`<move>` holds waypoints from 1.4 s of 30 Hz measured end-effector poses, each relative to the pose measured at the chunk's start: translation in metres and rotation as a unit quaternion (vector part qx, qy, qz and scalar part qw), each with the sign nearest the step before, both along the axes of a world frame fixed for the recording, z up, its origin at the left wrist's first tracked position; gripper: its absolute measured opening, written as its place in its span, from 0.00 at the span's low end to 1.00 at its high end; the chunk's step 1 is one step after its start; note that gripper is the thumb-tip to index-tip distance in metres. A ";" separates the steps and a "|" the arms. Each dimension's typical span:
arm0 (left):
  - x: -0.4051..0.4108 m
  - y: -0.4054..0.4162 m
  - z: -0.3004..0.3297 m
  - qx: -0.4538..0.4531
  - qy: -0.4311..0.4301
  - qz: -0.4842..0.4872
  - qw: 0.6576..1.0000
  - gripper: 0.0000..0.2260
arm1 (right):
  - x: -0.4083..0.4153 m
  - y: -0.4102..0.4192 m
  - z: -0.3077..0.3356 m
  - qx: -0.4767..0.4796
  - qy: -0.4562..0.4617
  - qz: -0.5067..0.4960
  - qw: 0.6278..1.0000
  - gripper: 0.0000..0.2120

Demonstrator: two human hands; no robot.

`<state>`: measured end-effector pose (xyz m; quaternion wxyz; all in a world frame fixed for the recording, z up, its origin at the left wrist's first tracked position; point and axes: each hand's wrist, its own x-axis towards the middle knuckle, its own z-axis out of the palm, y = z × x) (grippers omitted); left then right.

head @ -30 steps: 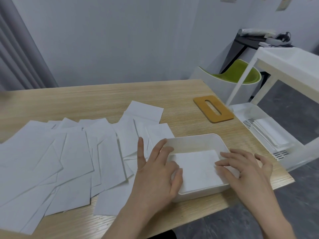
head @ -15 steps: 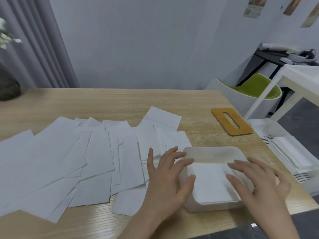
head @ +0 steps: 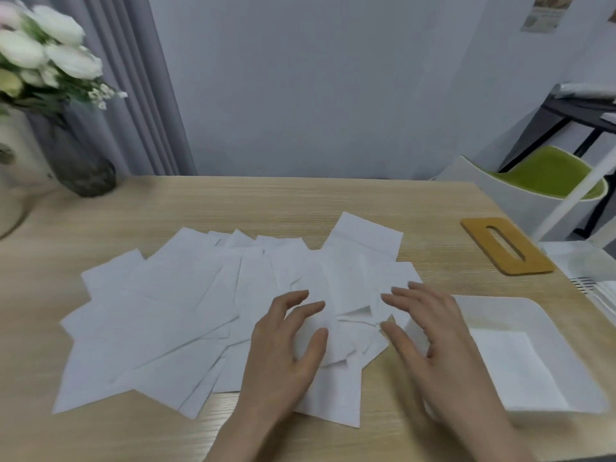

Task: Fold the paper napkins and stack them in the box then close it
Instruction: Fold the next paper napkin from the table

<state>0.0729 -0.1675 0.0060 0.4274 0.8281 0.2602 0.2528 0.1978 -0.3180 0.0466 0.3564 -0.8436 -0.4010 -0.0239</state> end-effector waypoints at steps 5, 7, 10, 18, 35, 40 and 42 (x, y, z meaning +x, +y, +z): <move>-0.021 0.021 -0.002 0.031 0.026 0.027 0.999 0.15 | -0.016 0.039 -0.022 -0.014 0.087 0.008 0.996 0.17; -0.028 0.029 -0.005 0.033 0.036 0.035 0.998 0.12 | -0.018 0.053 -0.036 -0.047 0.115 -0.015 0.992 0.19; -0.033 0.038 -0.009 0.034 0.033 0.055 0.997 0.12 | -0.017 0.068 -0.051 -0.086 0.141 -0.052 0.985 0.24; -0.035 0.047 -0.015 0.029 0.062 0.067 0.995 0.12 | -0.020 0.088 -0.057 -0.085 0.147 -0.096 0.981 0.24; -0.028 0.044 -0.014 -0.020 0.053 0.052 0.997 0.12 | -0.001 0.064 -0.037 0.133 0.311 -0.139 0.931 0.09; -0.025 0.039 -0.008 -0.153 -0.005 0.044 0.987 0.12 | -0.008 0.063 -0.024 0.207 0.442 -0.097 0.867 0.08; -0.022 0.039 -0.004 -0.276 -0.045 0.053 0.959 0.11 | -0.015 0.068 -0.023 0.190 0.475 -0.077 0.856 0.07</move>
